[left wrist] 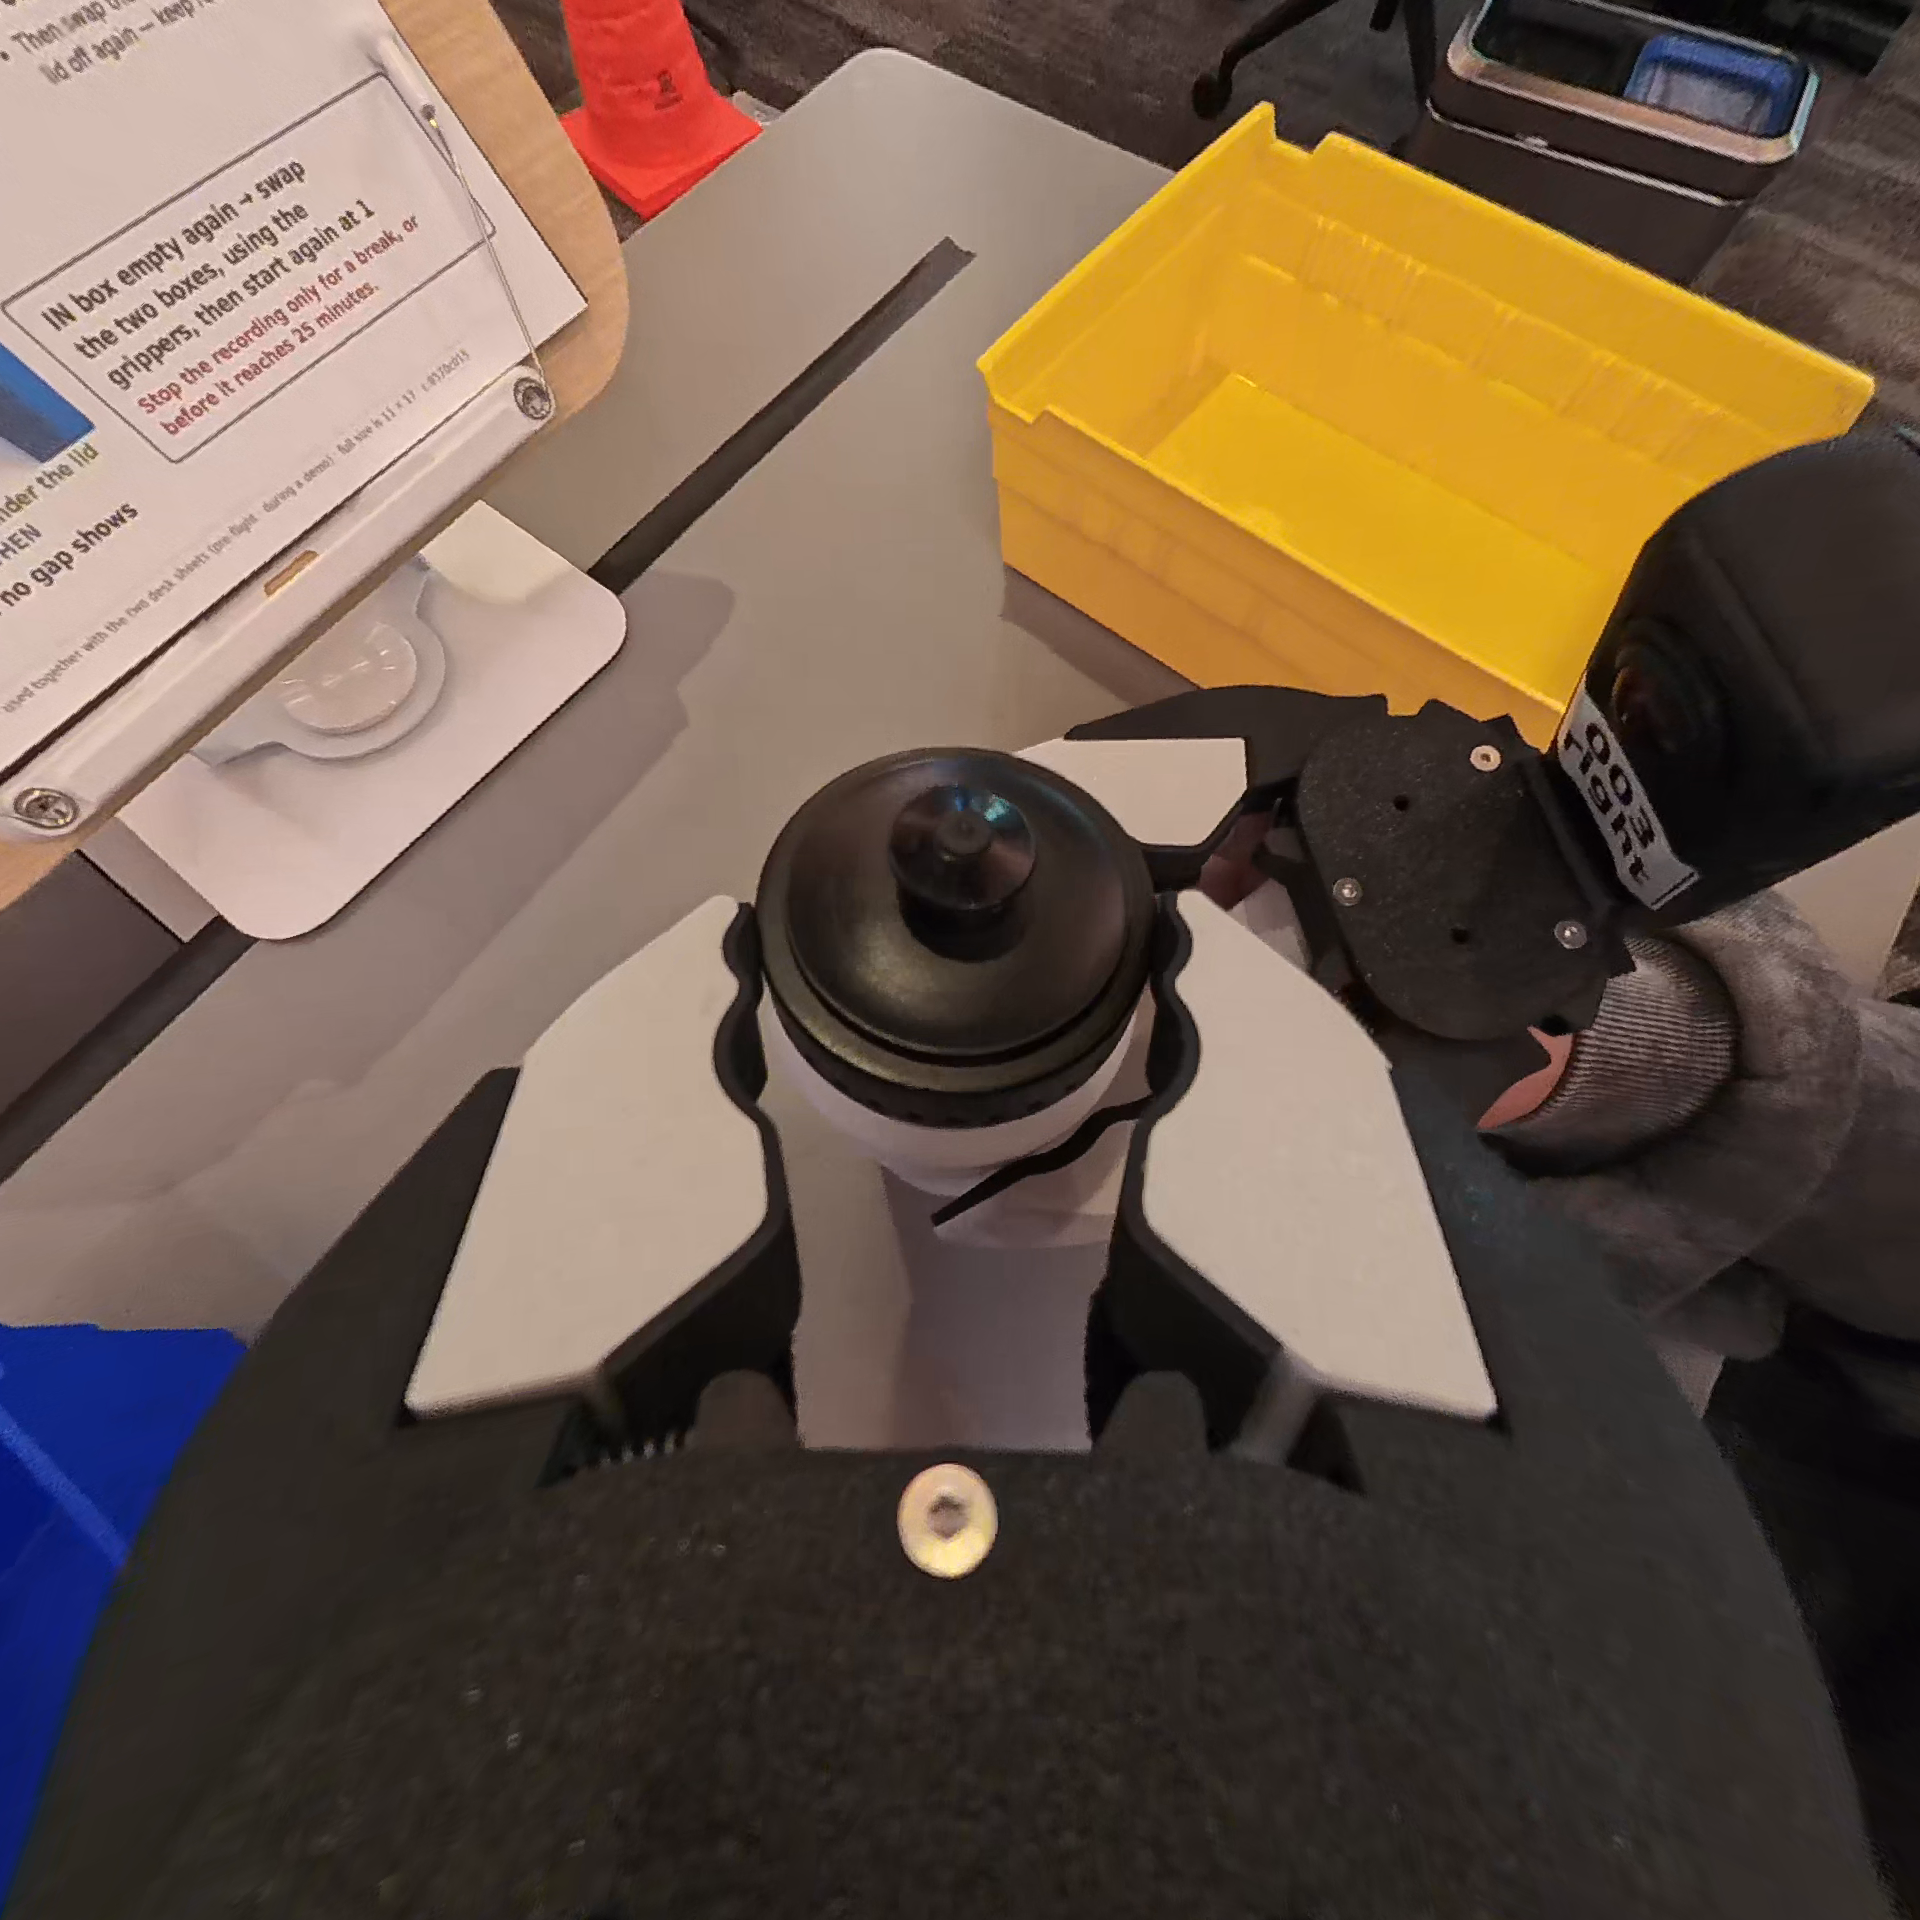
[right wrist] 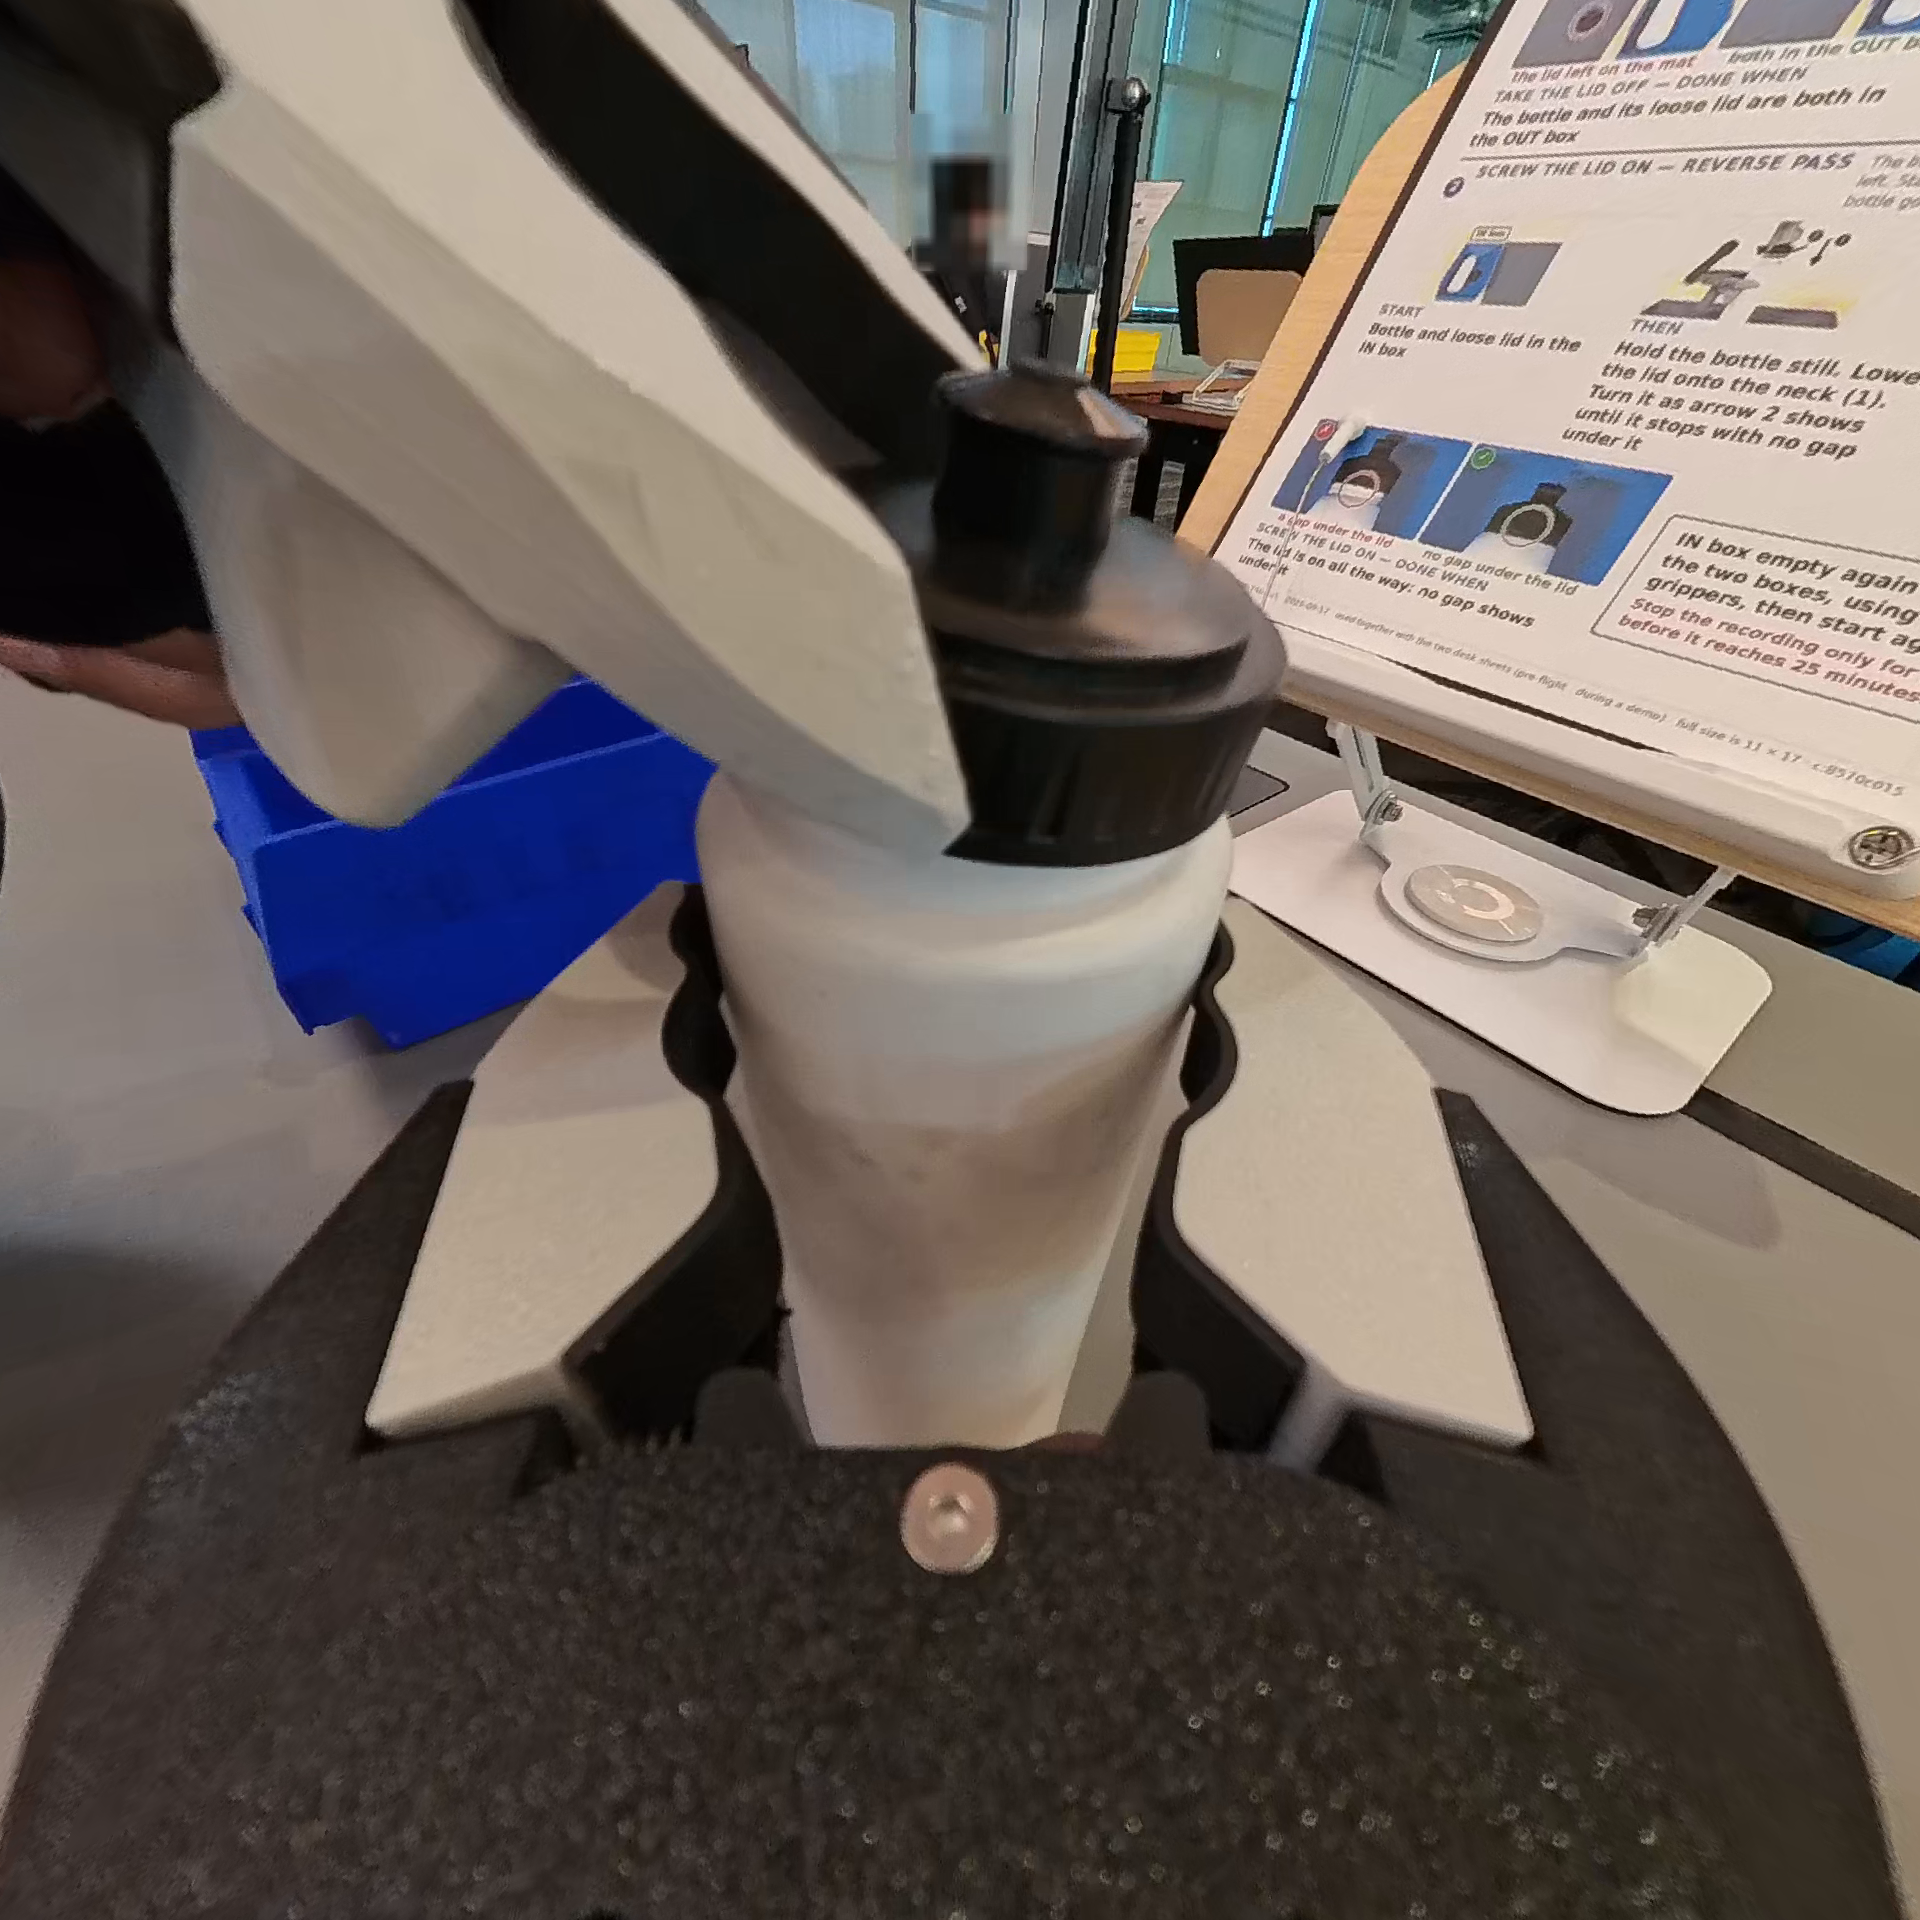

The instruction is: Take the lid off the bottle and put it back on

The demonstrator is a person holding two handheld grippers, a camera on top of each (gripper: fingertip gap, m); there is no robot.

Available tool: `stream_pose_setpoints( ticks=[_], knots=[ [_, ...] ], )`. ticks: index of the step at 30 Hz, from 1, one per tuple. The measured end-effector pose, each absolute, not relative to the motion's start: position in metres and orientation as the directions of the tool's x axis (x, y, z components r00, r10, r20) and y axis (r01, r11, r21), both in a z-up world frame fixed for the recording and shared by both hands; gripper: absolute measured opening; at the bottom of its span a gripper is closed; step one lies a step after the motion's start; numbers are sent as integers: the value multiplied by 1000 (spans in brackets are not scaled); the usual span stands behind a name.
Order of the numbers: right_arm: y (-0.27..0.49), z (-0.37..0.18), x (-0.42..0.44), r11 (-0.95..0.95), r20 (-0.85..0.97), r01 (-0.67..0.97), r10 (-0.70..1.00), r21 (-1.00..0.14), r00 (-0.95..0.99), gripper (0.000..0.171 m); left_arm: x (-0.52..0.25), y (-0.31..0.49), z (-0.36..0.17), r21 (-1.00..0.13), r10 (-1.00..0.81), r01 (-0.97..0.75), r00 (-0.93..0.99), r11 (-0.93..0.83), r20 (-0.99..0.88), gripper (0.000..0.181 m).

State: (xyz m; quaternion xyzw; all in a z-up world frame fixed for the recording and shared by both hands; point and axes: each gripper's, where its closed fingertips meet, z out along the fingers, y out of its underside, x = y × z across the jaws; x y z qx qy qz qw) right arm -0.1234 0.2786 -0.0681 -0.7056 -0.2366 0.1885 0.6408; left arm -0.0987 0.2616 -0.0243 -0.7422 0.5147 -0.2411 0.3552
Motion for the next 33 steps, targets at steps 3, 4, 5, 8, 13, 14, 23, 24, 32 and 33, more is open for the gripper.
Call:
stream_pose_setpoints(
  ticks=[3,4,5,8,13,14,23,24,32,33],
  knots=[
    [279,-68,-123,-67,36,92,576,-993,817,87,-99,261,-25,-769,-947,-609,320,-195,-13,72],
    [279,-68,-124,-67,36,91,576,-994,817,87,-99,261,-25,-767,-952,-614,306,-186,-14,72],
    [279,-68,-124,-66,36,91,576,-994,816,87,-99,261,-25,-766,-957,-618,291,-176,-16,72],
    [279,-68,-124,-67,35,90,577,-994,816,87,-99,260,-25,-765,-973,-630,230,-134,-19,72],
    [279,-68,-124,-65,33,87,580,-994,814,87,-98,259,-25,-793,-995,-607,99,-55,-6,72],
    [279,-68,-124,-65,32,86,581,-994,813,87,-98,259,-24,-808,-996,-586,85,-56,8,72],
    [279,-68,-125,-61,33,84,586,-995,810,86,-98,260,-23,-875,-979,-460,195,-150,65,72],
    [279,-68,-125,-61,33,84,586,-995,809,86,-99,259,-22,-879,-977,-451,203,-154,67,71],
    [278,-68,-126,-61,33,85,589,-994,807,87,-101,259,-24,-850,-978,-505,205,-149,50,71],
    [278,-68,-126,-61,33,86,589,-994,808,87,-101,259,-24,-842,-979,-518,197,-148,50,72]
  ],
)
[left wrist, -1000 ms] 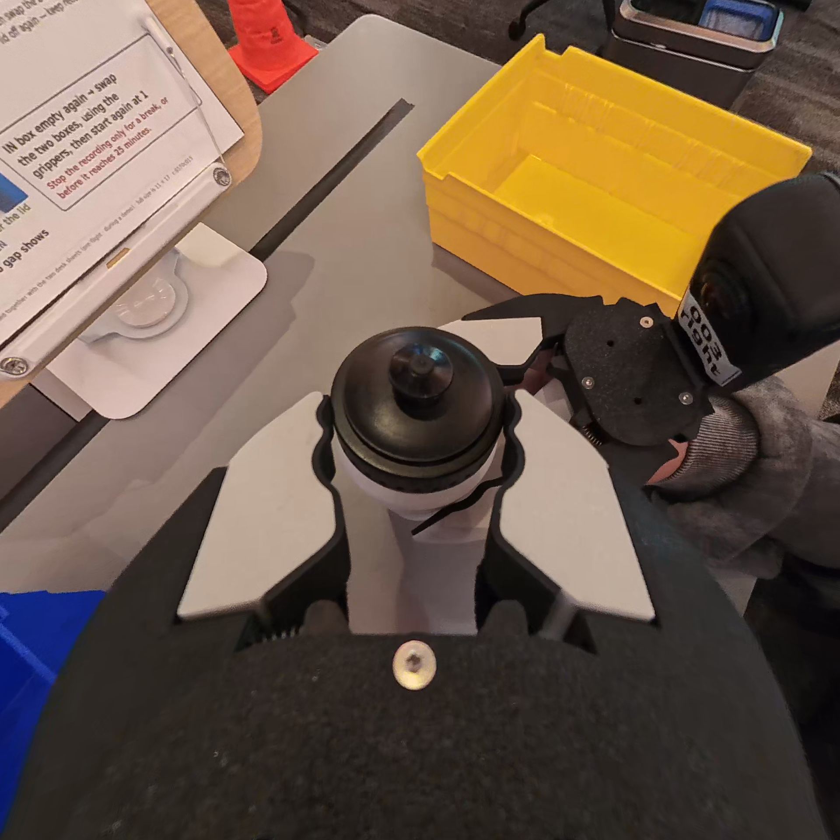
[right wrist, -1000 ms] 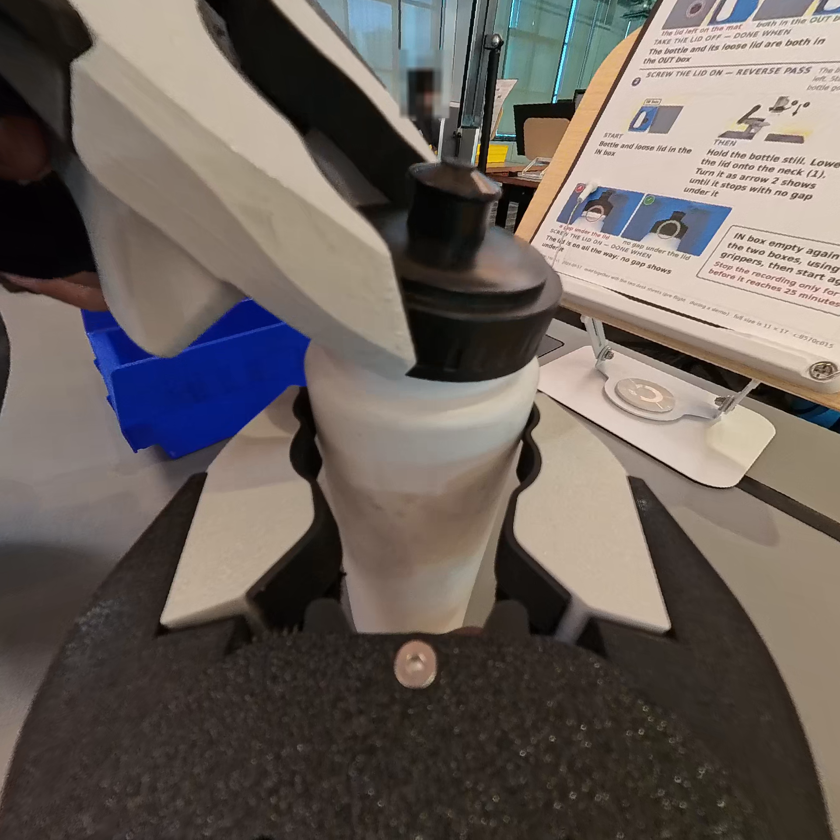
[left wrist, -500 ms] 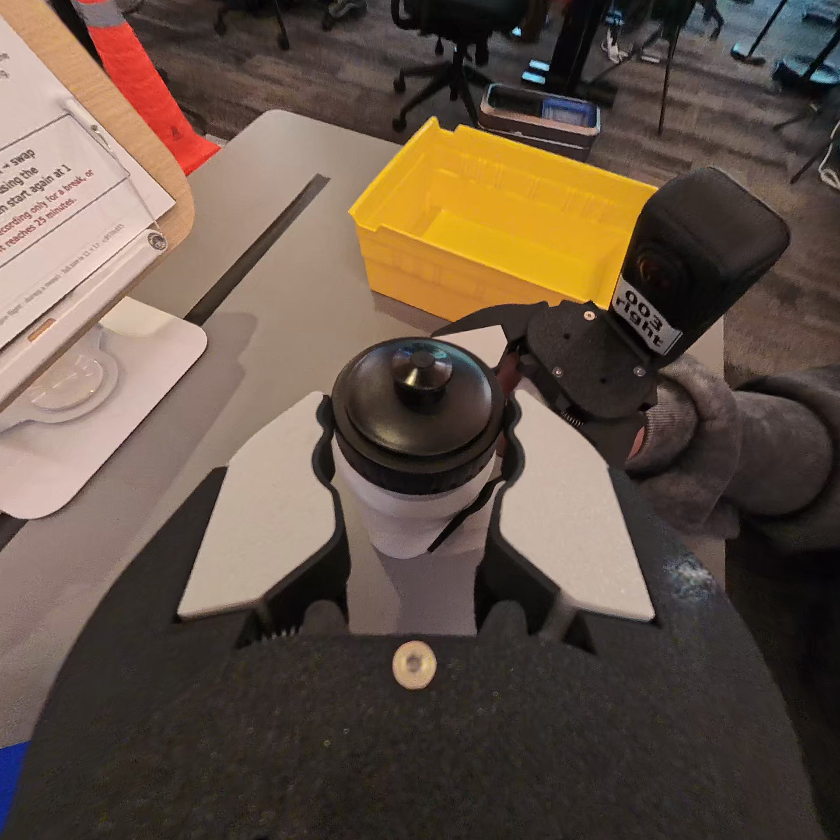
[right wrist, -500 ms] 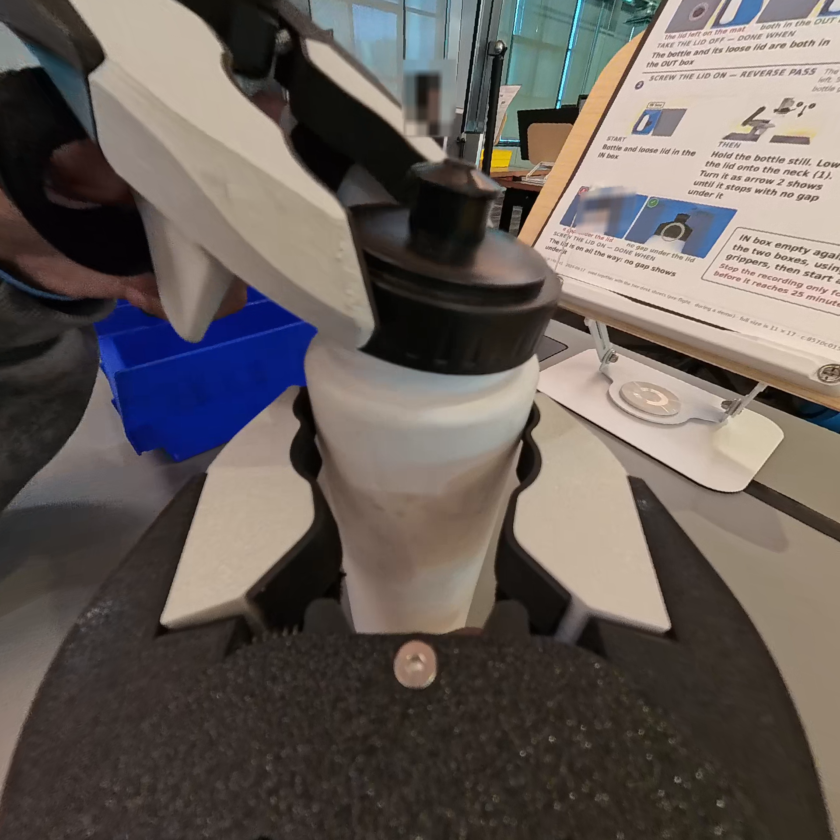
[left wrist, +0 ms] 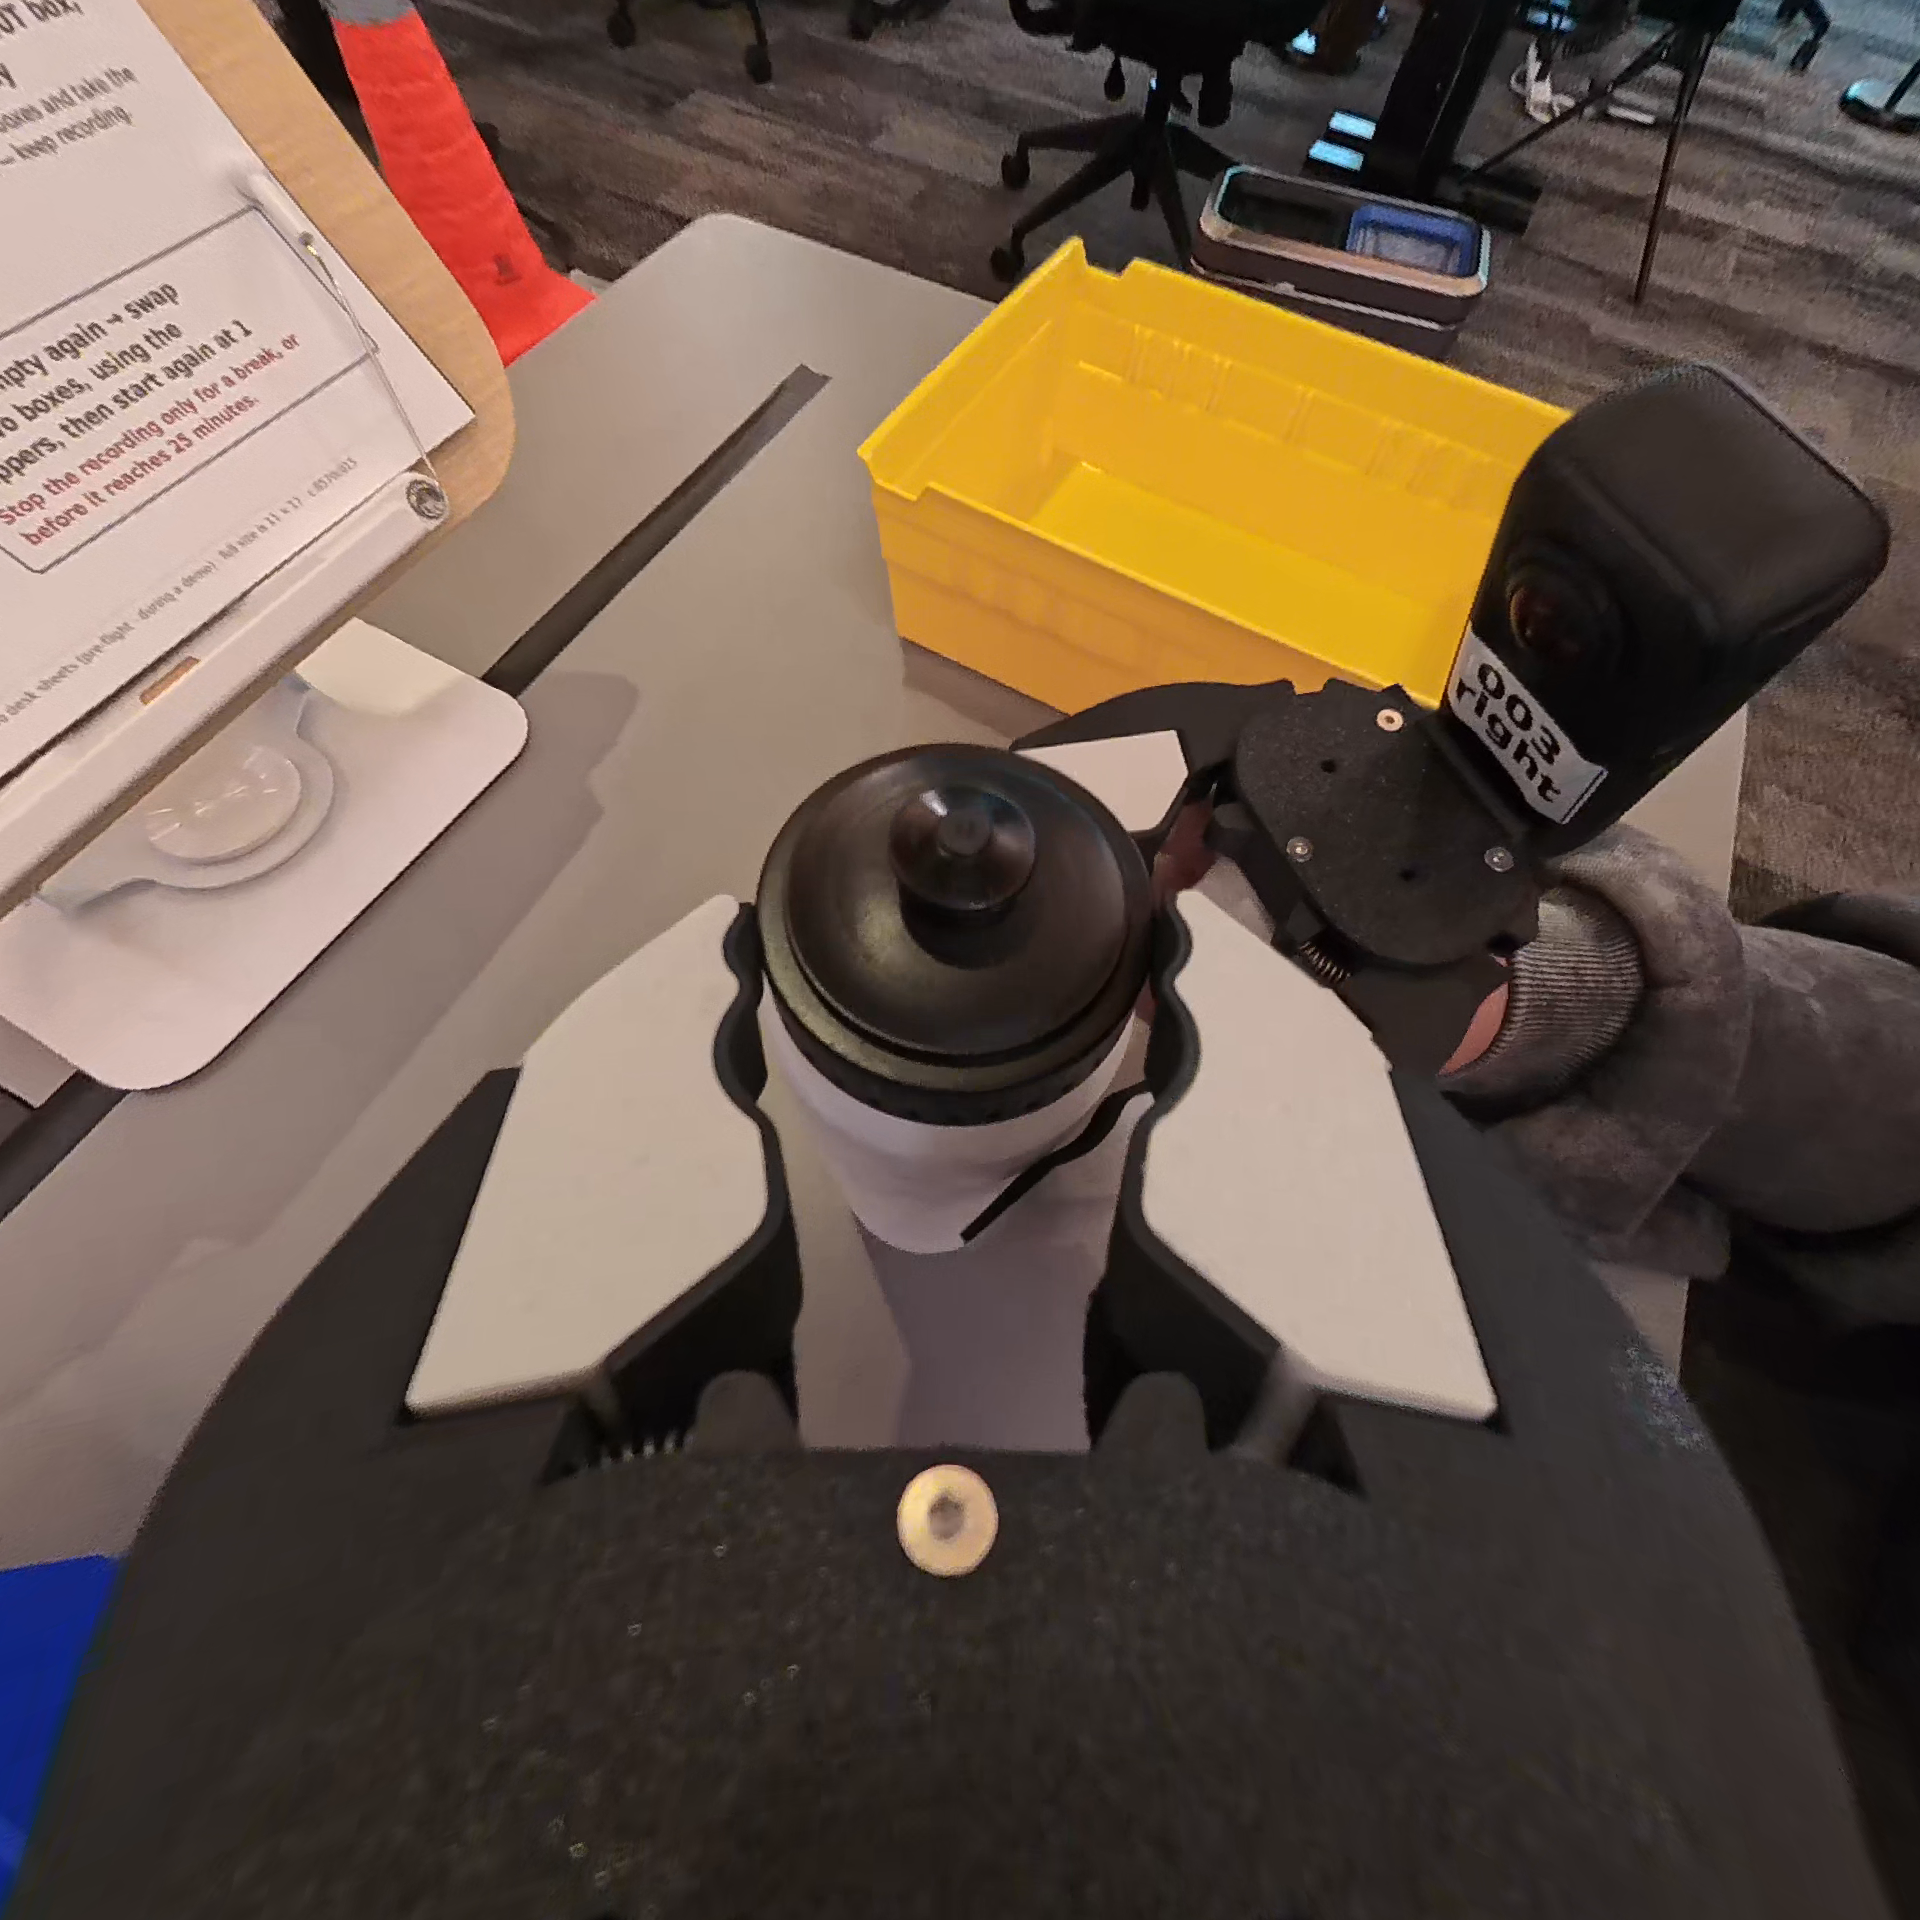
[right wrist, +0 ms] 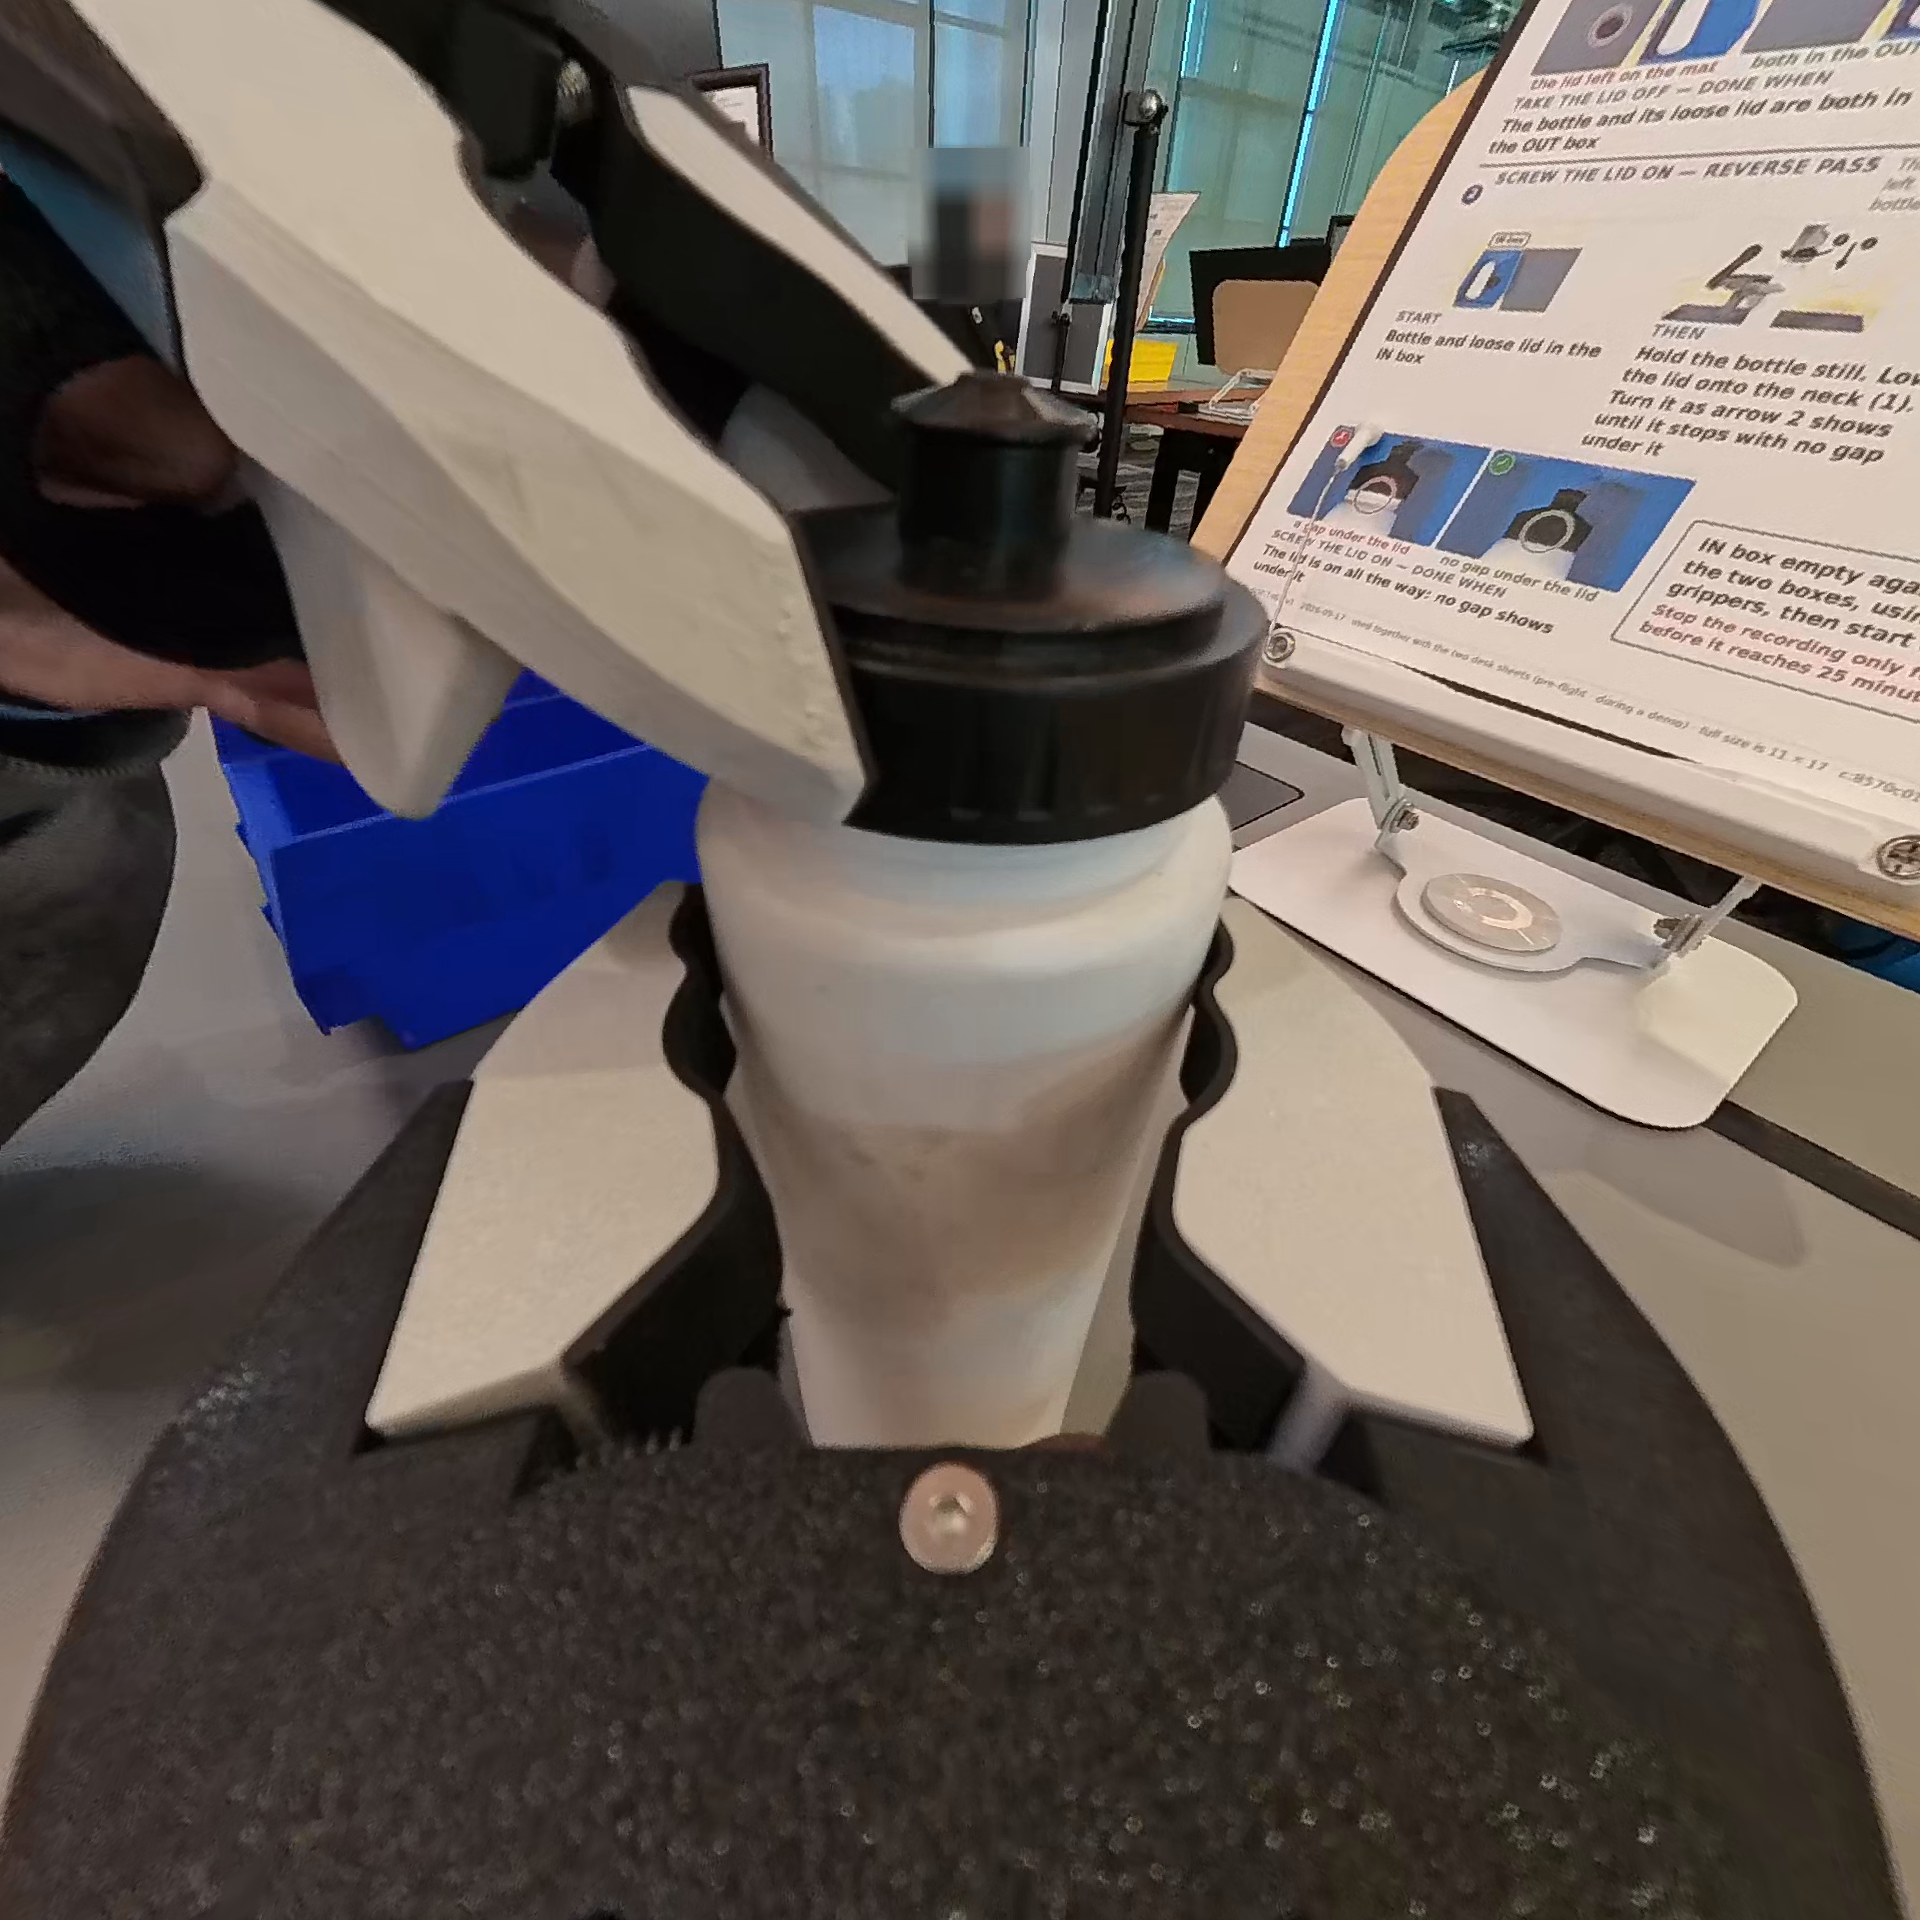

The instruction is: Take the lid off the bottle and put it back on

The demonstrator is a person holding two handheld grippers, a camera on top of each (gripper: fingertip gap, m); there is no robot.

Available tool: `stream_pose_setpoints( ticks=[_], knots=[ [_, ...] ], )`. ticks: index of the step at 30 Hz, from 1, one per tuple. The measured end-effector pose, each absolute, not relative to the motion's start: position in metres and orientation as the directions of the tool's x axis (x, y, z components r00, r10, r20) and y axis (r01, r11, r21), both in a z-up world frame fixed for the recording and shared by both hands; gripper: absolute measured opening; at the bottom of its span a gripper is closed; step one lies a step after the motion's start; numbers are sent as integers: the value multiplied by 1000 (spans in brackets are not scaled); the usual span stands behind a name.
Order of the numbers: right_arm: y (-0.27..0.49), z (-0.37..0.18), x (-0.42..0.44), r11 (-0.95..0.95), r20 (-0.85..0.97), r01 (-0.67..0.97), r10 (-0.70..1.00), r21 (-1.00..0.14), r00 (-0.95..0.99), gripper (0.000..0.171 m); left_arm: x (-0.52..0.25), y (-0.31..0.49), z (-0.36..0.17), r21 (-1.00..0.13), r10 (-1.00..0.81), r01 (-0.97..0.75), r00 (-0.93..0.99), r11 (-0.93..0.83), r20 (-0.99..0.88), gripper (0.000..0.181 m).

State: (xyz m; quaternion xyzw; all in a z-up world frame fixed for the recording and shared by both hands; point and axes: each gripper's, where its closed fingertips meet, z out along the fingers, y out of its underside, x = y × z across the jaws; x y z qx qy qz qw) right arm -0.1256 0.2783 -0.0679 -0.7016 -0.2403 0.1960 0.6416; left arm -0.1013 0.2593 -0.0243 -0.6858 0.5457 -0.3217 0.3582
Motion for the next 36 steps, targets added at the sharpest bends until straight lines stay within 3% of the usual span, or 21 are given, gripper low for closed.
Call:
stream_pose_setpoints(
  ticks=[12,22,36],
  knots=[
    [278,-68,-126,-62,32,85,589,-994,808,87,-103,259,-26,-736,-992,-667,108,-117,60,71],
    [278,-68,-125,-63,33,87,589,-994,808,86,-103,258,-27,-738,-996,-669,74,-83,45,71],
    [277,-68,-128,-54,32,80,603,-995,797,86,-111,254,-29,-634,-914,-726,-398,265,75,71]
  ],
)
